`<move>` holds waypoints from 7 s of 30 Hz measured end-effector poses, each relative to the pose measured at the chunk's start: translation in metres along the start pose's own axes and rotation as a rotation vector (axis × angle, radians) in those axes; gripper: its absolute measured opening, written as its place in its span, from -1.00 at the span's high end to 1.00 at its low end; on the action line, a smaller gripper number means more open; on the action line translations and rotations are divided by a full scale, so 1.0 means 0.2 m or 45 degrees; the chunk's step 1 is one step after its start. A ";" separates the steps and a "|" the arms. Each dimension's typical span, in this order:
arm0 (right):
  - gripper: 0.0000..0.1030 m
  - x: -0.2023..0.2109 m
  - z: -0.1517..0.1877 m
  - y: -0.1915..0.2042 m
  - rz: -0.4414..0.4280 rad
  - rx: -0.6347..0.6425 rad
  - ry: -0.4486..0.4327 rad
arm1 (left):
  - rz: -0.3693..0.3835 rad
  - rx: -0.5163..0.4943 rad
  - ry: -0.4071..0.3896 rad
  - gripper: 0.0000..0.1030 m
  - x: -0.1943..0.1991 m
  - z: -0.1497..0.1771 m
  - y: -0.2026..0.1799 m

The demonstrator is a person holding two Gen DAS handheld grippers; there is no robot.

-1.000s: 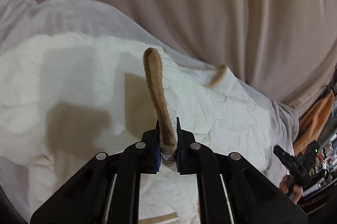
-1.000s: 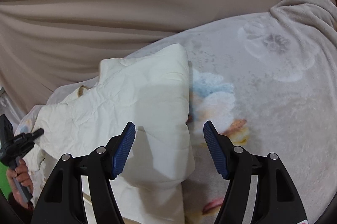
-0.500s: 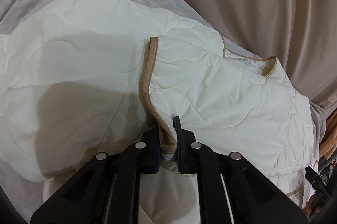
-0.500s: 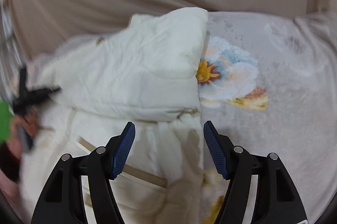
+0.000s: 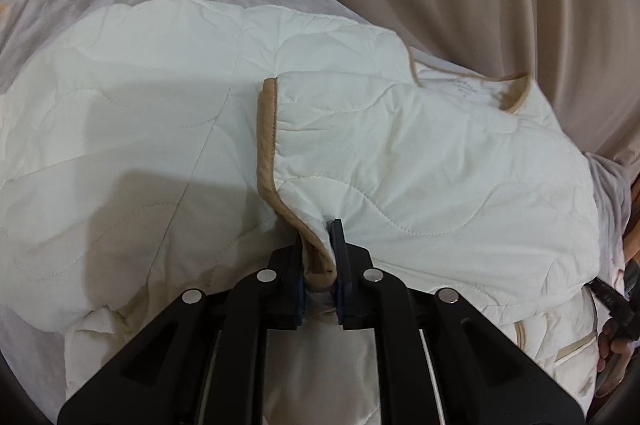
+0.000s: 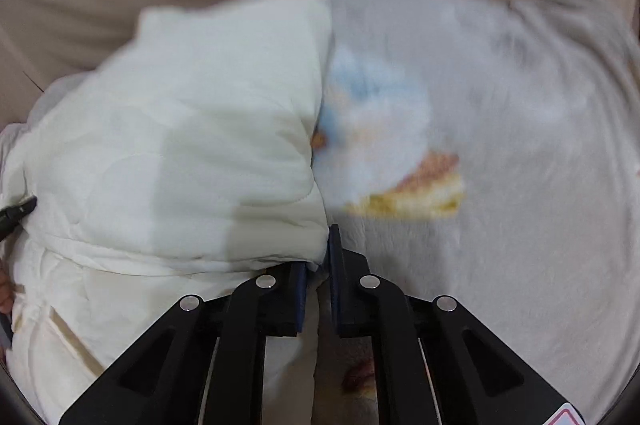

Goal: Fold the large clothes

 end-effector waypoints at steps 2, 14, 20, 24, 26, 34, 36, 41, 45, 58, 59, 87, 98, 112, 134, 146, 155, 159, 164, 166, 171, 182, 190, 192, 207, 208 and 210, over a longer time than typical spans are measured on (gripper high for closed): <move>0.85 0.07 -0.02 0.00 -0.024 -0.010 0.011 | 0.000 -0.002 0.000 0.81 0.00 0.01 0.01; 0.92 0.58 -0.16 0.26 -0.159 0.020 -0.270 | -0.025 -0.023 -0.021 0.78 0.00 0.03 0.01; 1.00 0.02 -0.16 0.22 0.036 0.063 0.007 | 0.009 -0.007 -0.023 0.75 -0.01 0.02 0.03; 1.00 0.09 -0.15 0.12 -0.111 -0.071 -0.011 | 0.024 -0.004 -0.021 0.75 -0.02 0.01 0.03; 1.00 0.20 -0.17 0.16 -0.105 -0.011 -0.098 | 0.033 0.002 -0.021 0.75 -0.02 0.01 0.04; 0.93 0.12 -0.11 0.13 0.015 0.009 -0.038 | 0.172 0.128 -0.013 0.60 0.11 0.10 0.15; 0.86 0.21 -0.07 0.17 -0.031 0.050 -0.049 | 0.231 0.226 -0.053 0.33 0.24 0.16 0.27; 0.64 0.31 0.15 0.25 -0.098 0.167 -0.033 | 0.077 0.519 -0.265 -0.57 0.64 0.34 0.77; 0.56 0.29 0.36 0.30 -0.057 0.208 -0.021 | -0.099 0.757 -0.336 -0.60 0.81 0.44 1.20; -0.06 0.35 0.53 0.24 0.006 0.184 -0.085 | -0.213 0.870 -0.449 0.77 0.86 0.25 1.57; -0.06 0.35 0.53 0.24 0.012 0.192 -0.088 | -0.216 0.811 -0.463 0.88 0.88 0.20 1.52; -0.25 0.32 0.52 0.23 -0.101 0.173 -0.061 | 0.098 -0.404 -0.060 0.39 -0.02 0.20 -0.72; -0.40 0.52 0.15 0.39 -0.301 0.188 -0.133 | 0.305 0.005 -0.167 -0.80 0.52 0.21 0.07; 0.86 0.17 -0.30 0.69 -0.618 -0.030 0.068 | 0.466 0.564 -0.049 -0.21 0.29 0.05 0.56; 0.55 0.37 -0.09 0.31 -0.269 -0.069 -0.176 | -0.061 0.157 -0.174 0.35 0.36 0.24 0.60; 0.55 0.27 -0.31 0.89 -0.310 0.303 -0.186 | -0.101 -0.008 -0.331 0.12 0.58 0.09 0.28; 1.00 -0.03 -0.46 0.44 -0.278 -0.009 -0.083 | -0.237 0.093 -0.120 0.11 0.14 -0.03 0.47; 0.75 0.22 -0.36 0.55 -0.324 0.101 -0.190 | -0.214 0.098 -0.168 0.14 0.27 -0.02 0.45; 0.76 0.14 -0.15 0.67 -0.226 0.315 -0.072 | -0.171 0.129 -0.269 0.03 0.41 -0.15 0.45; 0.78 0.02 -0.08 0.67 -0.152 0.344 -0.011 | -0.186 0.146 -0.252 0.03 0.36 -0.25 0.46; 0.76 0.12 -0.08 0.70 -0.159 0.350 -0.064 | -0.193 0.225 -0.125 -0.01 0.12 -0.45 0.55; 1.00 -0.06 -0.25 0.52 -0.283 0.088 -0.017 | -0.277 0.286 -0.146 -0.64 -0.05 -0.44 0.67; 0.34 0.43 -0.02 0.35 -0.269 0.146 -0.112 | -0.161 0.139 -0.237 -0.57 0.40 -0.20 0.64; 0.15 0.53 0.09 0.26 -0.253 0.166 -0.140 | -0.120 0.112 -0.226 -0.61 0.52 -0.08 0.66; 0.12 0.12 -0.06 0.37 -0.430 -0.075 0.125 | -0.335 -0.139 0.068 -0.48 0.24 0.22 0.63; 0.45 0.12 -0.09 0.39 -0.441 -0.073 0.119 | -0.351 -0.159 0.058 -0.48 0.24 0.20 0.62; 0.79 0.18 -0.13 0.43 -0.472 -0.049 0.066 | -0.415 -0.203 0.032 -0.48 0.22 0.15 0.60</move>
Point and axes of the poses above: each gripper's, at about its wrist camera, not at the fingertips, and x roughly against the way its jaws point, y to its left, z to its underside, the point moved 4 cm from there along -x, roughly the way its jaws point, and after that the axes turned 11 degrees about y, right-handed, at the moved point
